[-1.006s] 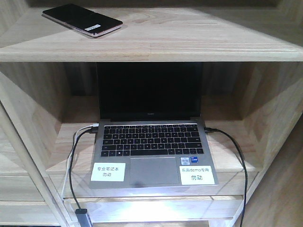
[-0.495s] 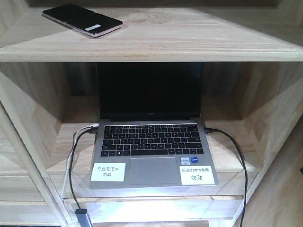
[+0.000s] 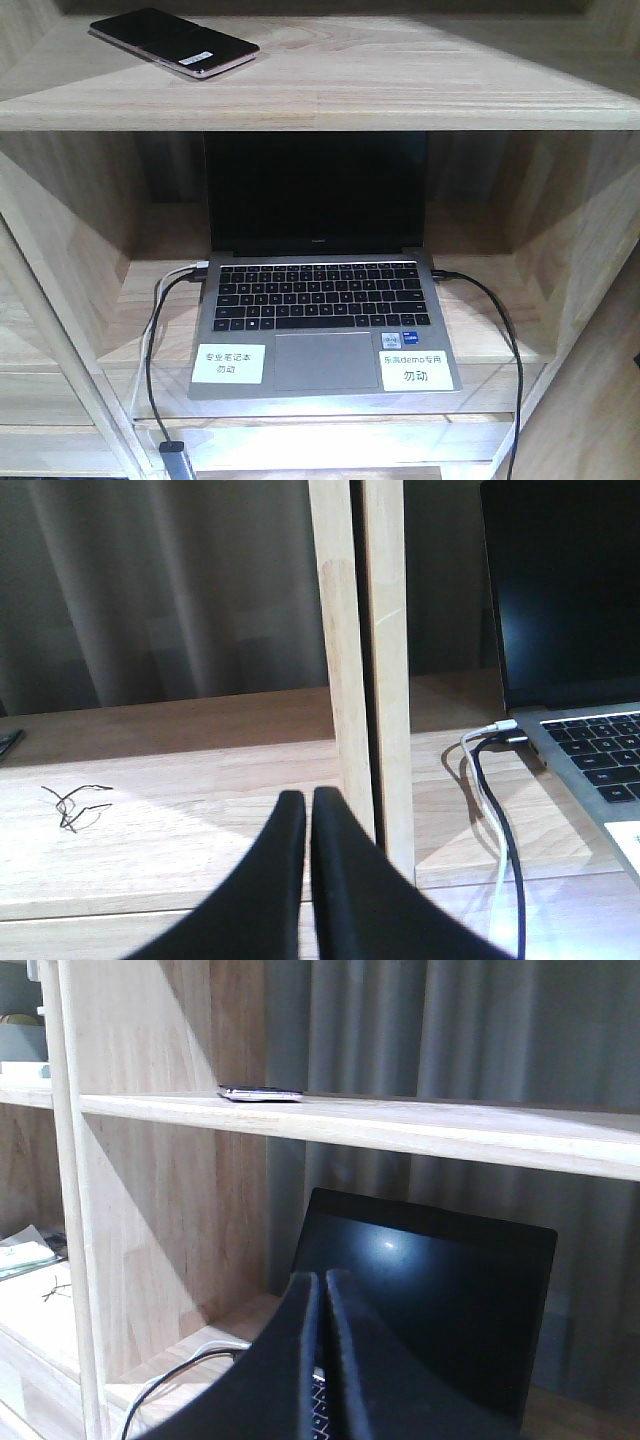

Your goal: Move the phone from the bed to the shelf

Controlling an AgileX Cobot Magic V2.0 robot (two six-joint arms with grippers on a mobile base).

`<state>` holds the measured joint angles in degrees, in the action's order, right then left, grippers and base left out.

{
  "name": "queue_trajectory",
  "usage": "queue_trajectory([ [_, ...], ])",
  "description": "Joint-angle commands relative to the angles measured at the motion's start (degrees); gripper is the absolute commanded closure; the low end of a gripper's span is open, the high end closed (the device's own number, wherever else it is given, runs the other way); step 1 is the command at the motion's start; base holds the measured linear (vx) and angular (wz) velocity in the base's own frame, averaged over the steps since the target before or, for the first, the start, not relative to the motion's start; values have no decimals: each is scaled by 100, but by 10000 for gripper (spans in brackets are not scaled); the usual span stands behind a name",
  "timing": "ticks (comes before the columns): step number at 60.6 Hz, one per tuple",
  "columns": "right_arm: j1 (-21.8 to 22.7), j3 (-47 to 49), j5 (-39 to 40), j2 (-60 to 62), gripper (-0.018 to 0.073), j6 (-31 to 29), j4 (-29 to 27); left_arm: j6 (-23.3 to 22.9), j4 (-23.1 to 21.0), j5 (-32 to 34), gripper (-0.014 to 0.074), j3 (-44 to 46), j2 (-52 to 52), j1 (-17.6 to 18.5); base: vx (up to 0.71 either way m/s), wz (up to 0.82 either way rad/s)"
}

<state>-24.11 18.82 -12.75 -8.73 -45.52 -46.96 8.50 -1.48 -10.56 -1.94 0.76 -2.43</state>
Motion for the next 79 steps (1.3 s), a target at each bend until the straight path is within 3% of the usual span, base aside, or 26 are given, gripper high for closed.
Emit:
queue_trajectory([
  [1, 26, 150, 477, -62, 565, 45, -256, -33, -52, 415, 595, 122, 77, 22, 0, 0],
  [10, 26, 150, 653, -62, 565, 84, -244, -33, -52, 415, 595, 122, 77, 22, 0, 0],
  [16, 26, 150, 653, -62, 565, 627, 436, -33, -52, 415, 595, 122, 77, 22, 0, 0],
  [24, 26, 150, 628, -62, 565, 2300, 1919, -33, -52, 415, 595, 122, 77, 22, 0, 0],
  [33, 26, 150, 588, -62, 565, 4552, 4082, -33, -52, 415, 595, 122, 77, 22, 0, 0],
  [39, 26, 150, 594, -62, 565, 5485, 4905, -33, -52, 415, 595, 122, 77, 22, 0, 0],
  [55, 120, 150, 426, -62, 565, 5328, 4956, -33, -52, 415, 595, 122, 77, 22, 0, 0],
  [79, 1929, -857, 246, 529, 565, 5361, 4589, -33, -52, 415, 595, 122, 77, 22, 0, 0],
])
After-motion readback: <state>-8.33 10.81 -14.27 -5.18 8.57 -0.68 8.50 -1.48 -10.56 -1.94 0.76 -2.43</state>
